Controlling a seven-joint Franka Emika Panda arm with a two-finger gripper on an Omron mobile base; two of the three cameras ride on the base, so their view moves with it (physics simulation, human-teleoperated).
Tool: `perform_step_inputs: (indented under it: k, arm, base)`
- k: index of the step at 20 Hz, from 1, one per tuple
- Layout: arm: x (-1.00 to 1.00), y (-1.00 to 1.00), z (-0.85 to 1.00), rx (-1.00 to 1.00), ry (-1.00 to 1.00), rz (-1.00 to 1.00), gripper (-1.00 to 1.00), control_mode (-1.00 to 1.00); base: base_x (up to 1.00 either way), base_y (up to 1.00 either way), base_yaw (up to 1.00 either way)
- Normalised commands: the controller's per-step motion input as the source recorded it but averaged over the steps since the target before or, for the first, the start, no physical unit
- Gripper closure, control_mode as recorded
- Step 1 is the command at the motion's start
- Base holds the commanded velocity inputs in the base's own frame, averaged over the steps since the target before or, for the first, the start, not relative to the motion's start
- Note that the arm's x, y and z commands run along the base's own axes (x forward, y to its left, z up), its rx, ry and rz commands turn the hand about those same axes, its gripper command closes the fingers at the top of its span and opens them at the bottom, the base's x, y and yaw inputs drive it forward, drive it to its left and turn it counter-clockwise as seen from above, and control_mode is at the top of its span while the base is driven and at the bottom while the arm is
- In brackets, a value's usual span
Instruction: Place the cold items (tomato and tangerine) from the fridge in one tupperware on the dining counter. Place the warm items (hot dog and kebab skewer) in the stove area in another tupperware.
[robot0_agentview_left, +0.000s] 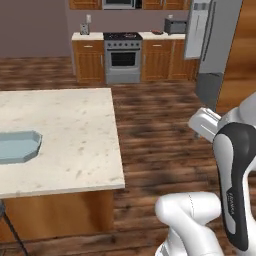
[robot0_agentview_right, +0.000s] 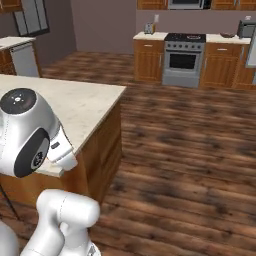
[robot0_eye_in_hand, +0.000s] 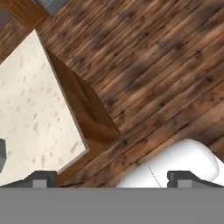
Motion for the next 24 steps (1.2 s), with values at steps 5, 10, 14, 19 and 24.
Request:
perform_step_inputs:
  k: [5, 10, 14, 19, 24]
  arm:
    - [0.0, 0.0, 0.0, 0.0, 0.0, 0.0, -1.0, 1.0]
    - [0.0, 0.0, 0.0, 0.0, 0.0, 0.0, -1.0, 1.0]
    - [0.0, 0.0, 0.0, 0.0, 0.0, 0.0, -1.0, 1.0]
    - [0.0, 0.0, 0.0, 0.0, 0.0, 0.0, -1.0, 1.0]
    - [0.0, 0.0, 0.0, 0.0, 0.0, 0.0, -1.0, 1.0]
  base:
    - [0.84, -0.83, -0.42]
    - [0.9, -0.73, -0.37]
    - [0.98, -0.68, -0.2]
    - [1.0, -0.29, -0.01]
    - [1.0, -0.08, 0.0]
